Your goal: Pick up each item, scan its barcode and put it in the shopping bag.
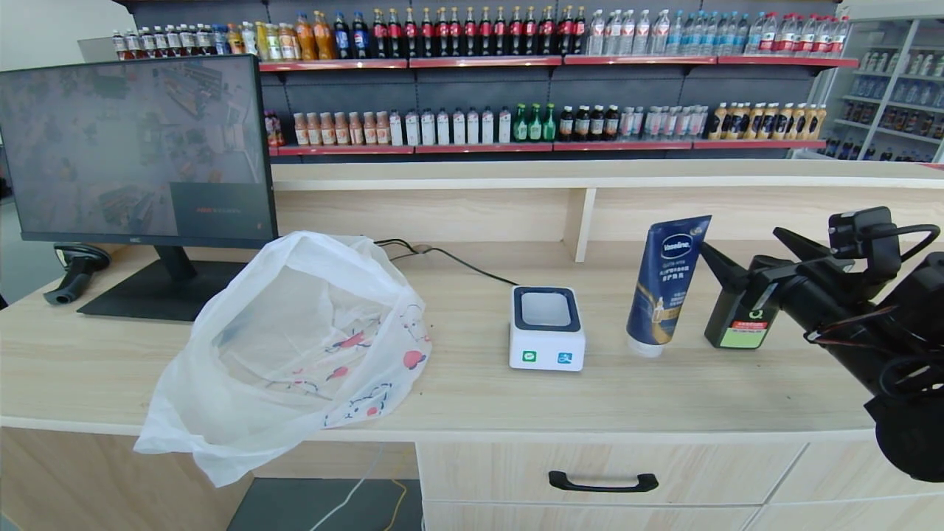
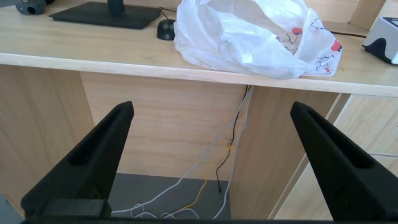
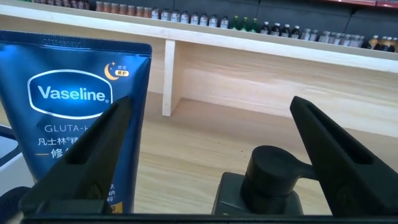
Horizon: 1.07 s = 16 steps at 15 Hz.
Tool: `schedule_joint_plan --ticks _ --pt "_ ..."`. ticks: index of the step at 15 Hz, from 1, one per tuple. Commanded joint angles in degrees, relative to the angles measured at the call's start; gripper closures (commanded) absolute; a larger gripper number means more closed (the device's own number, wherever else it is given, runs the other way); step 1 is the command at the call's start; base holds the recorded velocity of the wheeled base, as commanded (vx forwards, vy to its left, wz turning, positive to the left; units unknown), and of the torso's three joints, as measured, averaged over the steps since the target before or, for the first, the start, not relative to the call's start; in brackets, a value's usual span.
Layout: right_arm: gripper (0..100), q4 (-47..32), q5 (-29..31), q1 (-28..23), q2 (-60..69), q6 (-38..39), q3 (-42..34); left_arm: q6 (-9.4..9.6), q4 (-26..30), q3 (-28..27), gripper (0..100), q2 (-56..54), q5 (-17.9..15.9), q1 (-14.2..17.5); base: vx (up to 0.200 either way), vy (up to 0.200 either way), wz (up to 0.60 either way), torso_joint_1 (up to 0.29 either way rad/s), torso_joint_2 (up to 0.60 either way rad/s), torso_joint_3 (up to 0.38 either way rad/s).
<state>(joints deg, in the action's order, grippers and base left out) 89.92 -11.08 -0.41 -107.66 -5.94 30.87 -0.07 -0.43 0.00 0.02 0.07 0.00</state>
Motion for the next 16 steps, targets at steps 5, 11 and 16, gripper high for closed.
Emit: schedule_joint_plan --ticks 5,11,16 --pt "0 0.1 0.0 0.0 -1.0 0.0 0.3 -0.01 0.0 0.0 0 0.0 0.0 0.0 0.000 0.000 0.00 0.000 0.00 0.000" --pt "0 0.1 0.0 -0.4 -1.2 0.1 0.4 -0.01 0.0 0.0 0 0.0 0.0 0.0 0.000 0.000 0.00 0.000 0.00 0.000" --pt "0 0.1 0.0 -0.4 -1.9 0.2 0.9 -0.01 0.0 0.0 0 0.0 0.0 0.0 0.000 0.000 0.00 0.000 0.00 0.000"
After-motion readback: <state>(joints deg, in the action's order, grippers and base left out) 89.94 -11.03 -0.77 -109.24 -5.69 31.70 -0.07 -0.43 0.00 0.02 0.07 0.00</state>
